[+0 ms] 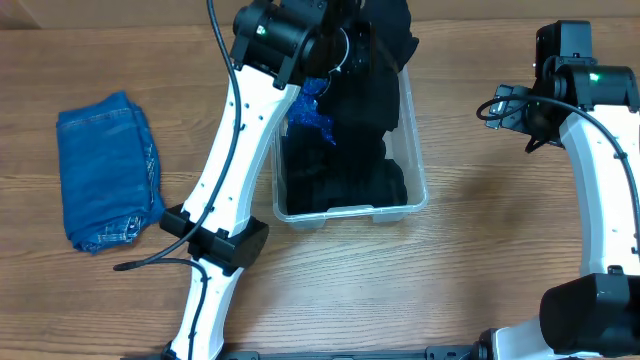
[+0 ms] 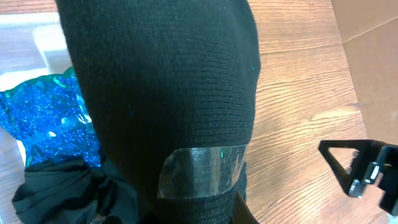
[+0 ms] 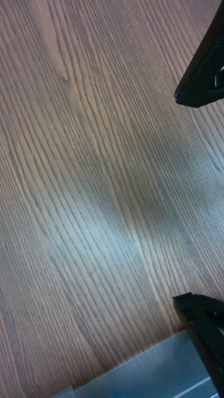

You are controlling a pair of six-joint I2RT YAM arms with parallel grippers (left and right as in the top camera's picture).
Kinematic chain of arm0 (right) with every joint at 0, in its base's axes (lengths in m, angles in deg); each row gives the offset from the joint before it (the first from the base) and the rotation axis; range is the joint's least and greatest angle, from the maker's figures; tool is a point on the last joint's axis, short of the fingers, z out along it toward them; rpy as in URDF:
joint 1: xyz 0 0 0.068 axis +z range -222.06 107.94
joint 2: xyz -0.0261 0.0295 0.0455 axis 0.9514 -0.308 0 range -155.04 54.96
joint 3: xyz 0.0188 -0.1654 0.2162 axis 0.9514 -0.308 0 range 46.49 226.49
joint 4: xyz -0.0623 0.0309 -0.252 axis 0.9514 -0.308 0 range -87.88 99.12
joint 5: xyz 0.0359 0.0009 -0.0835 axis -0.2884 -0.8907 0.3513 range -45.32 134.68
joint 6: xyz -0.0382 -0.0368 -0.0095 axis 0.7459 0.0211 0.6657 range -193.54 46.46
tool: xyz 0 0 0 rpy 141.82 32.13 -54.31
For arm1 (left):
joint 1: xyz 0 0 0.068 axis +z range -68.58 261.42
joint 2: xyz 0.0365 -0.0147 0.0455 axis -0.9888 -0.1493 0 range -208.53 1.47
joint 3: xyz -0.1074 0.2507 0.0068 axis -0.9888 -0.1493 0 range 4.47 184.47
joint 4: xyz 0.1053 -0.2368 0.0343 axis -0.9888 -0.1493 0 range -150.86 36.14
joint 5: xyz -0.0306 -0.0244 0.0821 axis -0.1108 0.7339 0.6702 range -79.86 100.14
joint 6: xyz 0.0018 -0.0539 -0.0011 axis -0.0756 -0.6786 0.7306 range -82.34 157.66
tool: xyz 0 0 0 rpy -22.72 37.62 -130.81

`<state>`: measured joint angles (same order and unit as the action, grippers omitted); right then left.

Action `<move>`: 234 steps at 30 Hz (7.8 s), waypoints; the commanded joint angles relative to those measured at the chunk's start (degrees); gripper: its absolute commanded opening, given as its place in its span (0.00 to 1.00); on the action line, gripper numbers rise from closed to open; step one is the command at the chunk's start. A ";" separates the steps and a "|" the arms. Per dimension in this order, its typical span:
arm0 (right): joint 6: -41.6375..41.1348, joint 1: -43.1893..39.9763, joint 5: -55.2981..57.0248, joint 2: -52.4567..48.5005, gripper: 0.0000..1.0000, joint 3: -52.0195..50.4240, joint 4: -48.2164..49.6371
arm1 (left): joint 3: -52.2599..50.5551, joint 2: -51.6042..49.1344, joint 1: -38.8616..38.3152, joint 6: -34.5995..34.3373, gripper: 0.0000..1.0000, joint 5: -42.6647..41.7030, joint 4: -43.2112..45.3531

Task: Pack container
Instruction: 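Lower the black garment into the bin and press it down with left gripper, then open the left gripper and withdraw it toward the blue jeans, then push the blue jeans with the left gripper toward the bin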

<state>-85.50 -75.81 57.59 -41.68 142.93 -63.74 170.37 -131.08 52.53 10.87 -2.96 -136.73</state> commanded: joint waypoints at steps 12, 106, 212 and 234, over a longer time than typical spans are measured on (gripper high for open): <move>-0.20 -0.13 0.55 1.75 1.00 1.44 0.31 | 0.61 1.36 -0.48 0.94 0.04 9.99 -1.27; -0.22 -0.13 0.55 1.75 1.00 1.44 0.31 | -49.44 23.34 -2.97 4.11 0.27 16.06 25.92; -0.20 -0.13 0.55 1.75 1.00 1.44 0.31 | -59.84 7.26 42.66 12.57 0.04 30.23 33.83; -0.22 -0.13 0.55 1.75 1.00 1.44 0.31 | -59.87 -3.19 43.69 18.73 0.04 -1.84 0.50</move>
<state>-85.52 -75.81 57.59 -41.63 142.93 -63.77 112.80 -131.30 97.45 27.18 10.81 -132.38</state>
